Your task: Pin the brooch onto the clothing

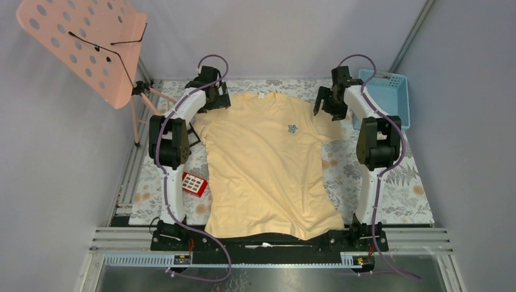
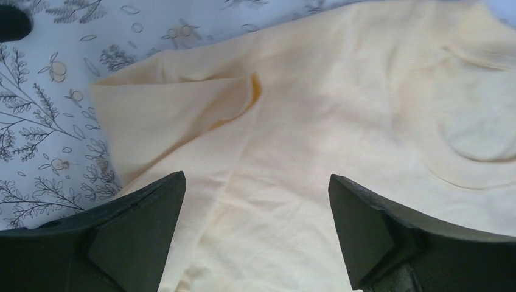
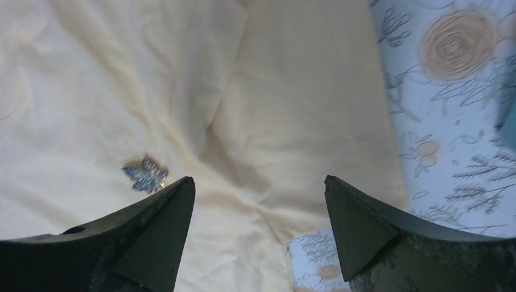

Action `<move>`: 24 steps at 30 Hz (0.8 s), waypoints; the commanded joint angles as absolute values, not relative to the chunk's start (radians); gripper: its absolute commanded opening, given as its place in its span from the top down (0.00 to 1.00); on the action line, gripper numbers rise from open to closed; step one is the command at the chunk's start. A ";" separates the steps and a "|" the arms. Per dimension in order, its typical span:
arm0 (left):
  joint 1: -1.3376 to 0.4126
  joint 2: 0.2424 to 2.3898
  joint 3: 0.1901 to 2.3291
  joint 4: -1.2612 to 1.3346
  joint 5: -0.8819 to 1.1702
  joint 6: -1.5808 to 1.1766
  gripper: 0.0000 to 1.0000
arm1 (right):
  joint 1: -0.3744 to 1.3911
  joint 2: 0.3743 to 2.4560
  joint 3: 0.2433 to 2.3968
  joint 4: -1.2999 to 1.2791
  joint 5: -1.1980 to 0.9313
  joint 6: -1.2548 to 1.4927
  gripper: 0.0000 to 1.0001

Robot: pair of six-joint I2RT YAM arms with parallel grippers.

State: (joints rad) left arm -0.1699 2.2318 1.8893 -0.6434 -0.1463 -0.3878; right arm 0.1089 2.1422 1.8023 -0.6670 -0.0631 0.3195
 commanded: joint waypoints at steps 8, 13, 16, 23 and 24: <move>-0.239 2.180 1.926 -0.583 -0.067 -0.353 0.01 | 0.095 2.375 2.107 -0.958 0.105 0.149 0.24; -0.239 2.150 1.914 -0.584 -0.055 -0.362 0.01 | 0.078 2.382 2.080 -0.974 0.114 0.115 0.24; -0.239 2.134 1.904 -0.582 -0.052 -0.362 0.01 | 0.060 2.381 2.066 -0.976 0.107 0.109 0.24; -0.239 2.129 1.896 -0.580 -0.048 -0.359 0.01 | 0.037 2.414 2.068 -0.998 0.078 0.092 0.31; -0.239 2.126 1.893 -0.580 -0.047 -0.359 0.01 | 0.034 2.422 2.085 -1.014 0.076 0.088 0.34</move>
